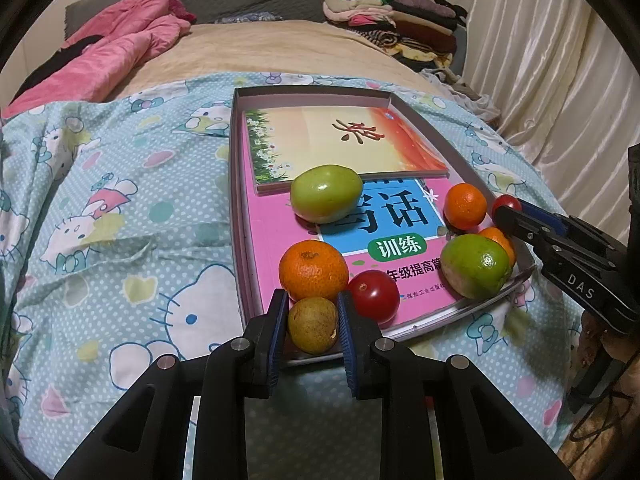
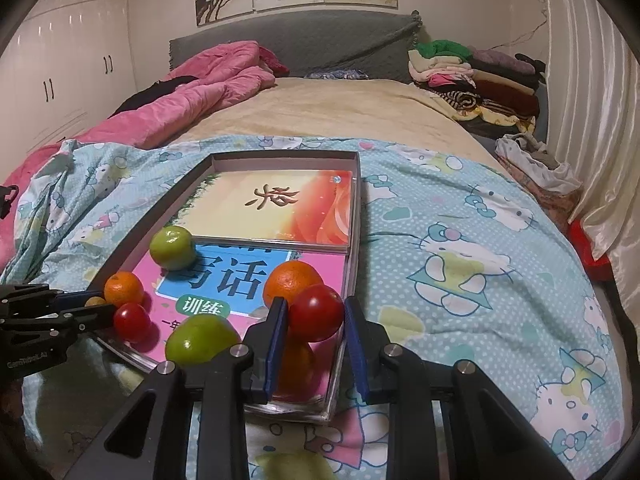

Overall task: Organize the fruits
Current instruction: 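Lower the brown fruit onto the pink book with the left gripper while the right gripper releases the tomato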

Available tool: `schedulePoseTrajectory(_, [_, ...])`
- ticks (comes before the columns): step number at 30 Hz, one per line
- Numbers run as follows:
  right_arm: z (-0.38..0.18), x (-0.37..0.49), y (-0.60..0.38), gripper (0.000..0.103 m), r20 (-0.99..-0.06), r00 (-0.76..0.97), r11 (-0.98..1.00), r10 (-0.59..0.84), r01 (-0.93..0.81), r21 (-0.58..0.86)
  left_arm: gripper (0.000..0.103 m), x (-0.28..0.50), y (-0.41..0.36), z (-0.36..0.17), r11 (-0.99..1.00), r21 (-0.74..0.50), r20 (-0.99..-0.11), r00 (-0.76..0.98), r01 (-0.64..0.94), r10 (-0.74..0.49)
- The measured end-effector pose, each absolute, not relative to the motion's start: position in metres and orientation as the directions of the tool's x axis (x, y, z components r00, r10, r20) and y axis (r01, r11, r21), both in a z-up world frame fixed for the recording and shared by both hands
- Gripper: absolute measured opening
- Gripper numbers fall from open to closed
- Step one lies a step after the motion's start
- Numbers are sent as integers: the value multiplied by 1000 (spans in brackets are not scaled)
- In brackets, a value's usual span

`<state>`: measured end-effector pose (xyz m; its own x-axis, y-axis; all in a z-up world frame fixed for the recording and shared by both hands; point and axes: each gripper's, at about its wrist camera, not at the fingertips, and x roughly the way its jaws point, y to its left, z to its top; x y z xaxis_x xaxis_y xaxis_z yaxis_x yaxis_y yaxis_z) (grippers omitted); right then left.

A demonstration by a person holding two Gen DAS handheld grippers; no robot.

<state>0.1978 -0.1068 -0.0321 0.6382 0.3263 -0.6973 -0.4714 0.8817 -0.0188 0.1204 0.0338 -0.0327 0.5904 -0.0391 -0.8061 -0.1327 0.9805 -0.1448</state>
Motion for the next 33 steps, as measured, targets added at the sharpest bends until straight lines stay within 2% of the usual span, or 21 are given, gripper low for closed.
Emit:
schedulePoseTrajectory(21, [-36, 204, -112, 30, -698, 635, 895, 331, -445, 20, 25, 121, 33, -33, 979, -150, -808, 588, -136, -42])
schedulePoseTrajectory(29, [-36, 205, -113, 34, -704, 626, 899, 336, -436, 42, 25, 121, 34, -33, 978, -154, -808, 587, -139, -44])
schedulePoseTrajectory(33, [-36, 205, -113, 45, -703, 618, 895, 351, -443, 58, 25, 120, 35, -32, 978, -158, -805, 592, -137, -47])
